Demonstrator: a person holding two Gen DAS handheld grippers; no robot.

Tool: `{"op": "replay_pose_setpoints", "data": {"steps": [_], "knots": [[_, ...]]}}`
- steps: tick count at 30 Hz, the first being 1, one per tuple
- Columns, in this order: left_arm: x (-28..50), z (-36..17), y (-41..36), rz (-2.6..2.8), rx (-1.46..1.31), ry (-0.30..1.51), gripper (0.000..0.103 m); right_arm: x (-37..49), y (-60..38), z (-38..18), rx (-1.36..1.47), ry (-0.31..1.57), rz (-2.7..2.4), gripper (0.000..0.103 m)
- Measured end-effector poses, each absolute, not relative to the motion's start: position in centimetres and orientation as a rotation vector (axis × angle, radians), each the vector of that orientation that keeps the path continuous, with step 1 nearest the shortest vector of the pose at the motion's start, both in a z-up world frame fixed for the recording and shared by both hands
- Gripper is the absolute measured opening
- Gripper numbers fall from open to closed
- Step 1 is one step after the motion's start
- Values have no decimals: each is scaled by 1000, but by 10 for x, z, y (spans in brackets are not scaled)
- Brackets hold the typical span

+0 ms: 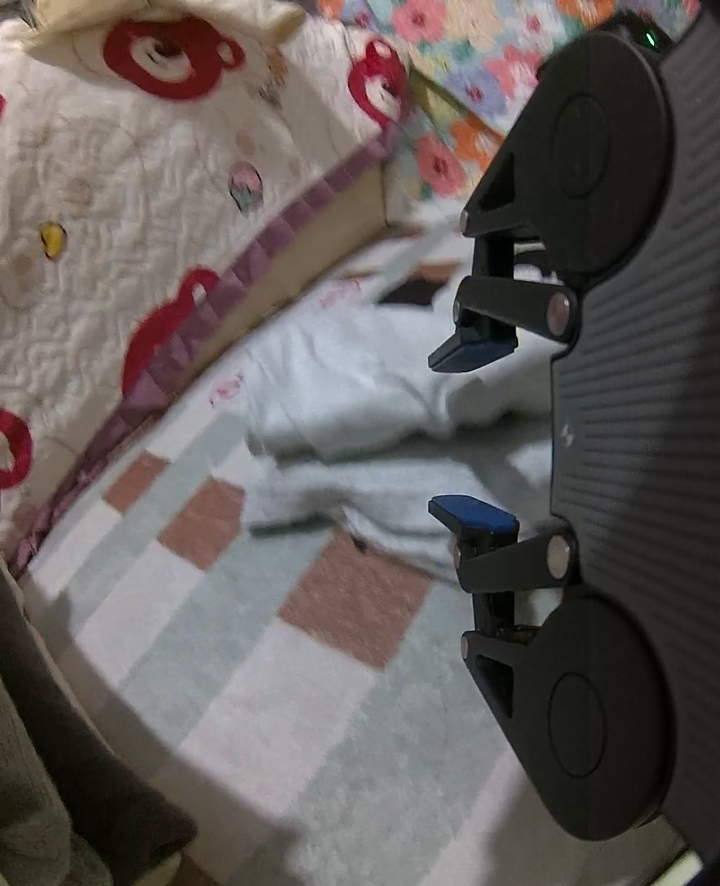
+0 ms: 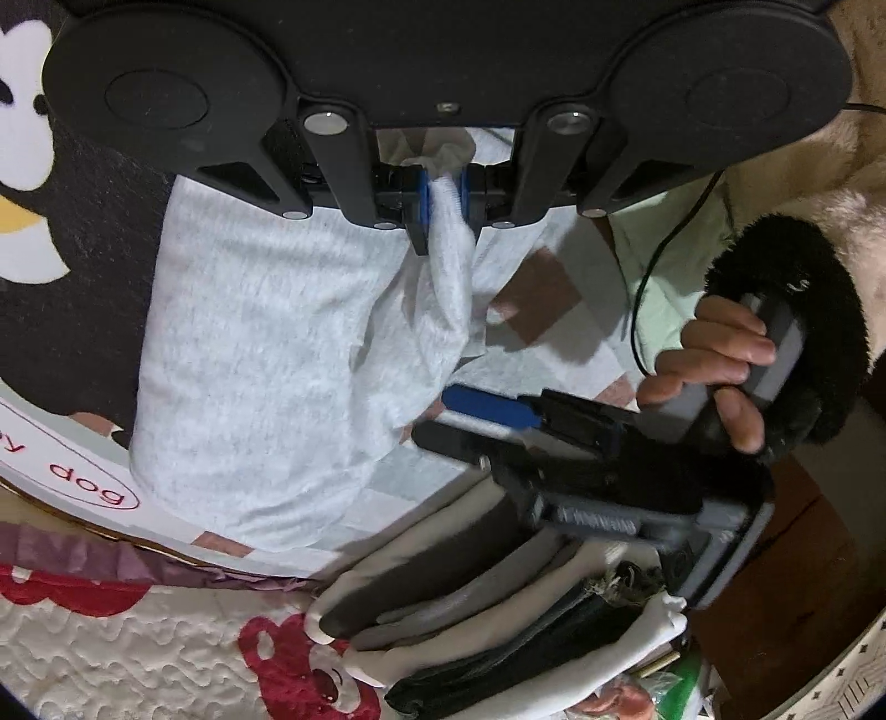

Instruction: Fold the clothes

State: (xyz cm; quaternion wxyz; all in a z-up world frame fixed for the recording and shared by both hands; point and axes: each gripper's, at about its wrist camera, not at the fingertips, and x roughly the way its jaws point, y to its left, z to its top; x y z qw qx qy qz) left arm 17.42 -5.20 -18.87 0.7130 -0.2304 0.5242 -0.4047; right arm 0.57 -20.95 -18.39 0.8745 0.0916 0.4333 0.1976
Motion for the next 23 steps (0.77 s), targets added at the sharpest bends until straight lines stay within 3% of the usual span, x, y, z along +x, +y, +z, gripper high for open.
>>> {"op": "replay_pose_setpoints", "data": {"steps": [6, 8, 10, 13, 16, 18, 23], "knots": [[175, -192, -73, -951, -428, 1114, 59, 5, -202, -185, 184, 897, 394, 13], [175, -194, -78, -934, -387, 1096, 50, 6, -198, -187, 177, 899, 393, 13], [175, -197, -83, -916, -346, 1077, 26, 7, -194, -190, 170, 902, 391, 13], [175, -200, -91, -889, -285, 1048, 18, 8, -188, -193, 159, 906, 389, 14], [173, -201, -94, -867, -231, 1029, 17, 7, -180, -193, 121, 899, 412, 15], [172, -201, -96, -855, -198, 1019, 17, 4, -174, -189, 74, 891, 485, 27], [169, -201, -96, -831, -145, 1008, 20, -7, -202, -167, 171, 879, 641, 32]]}}
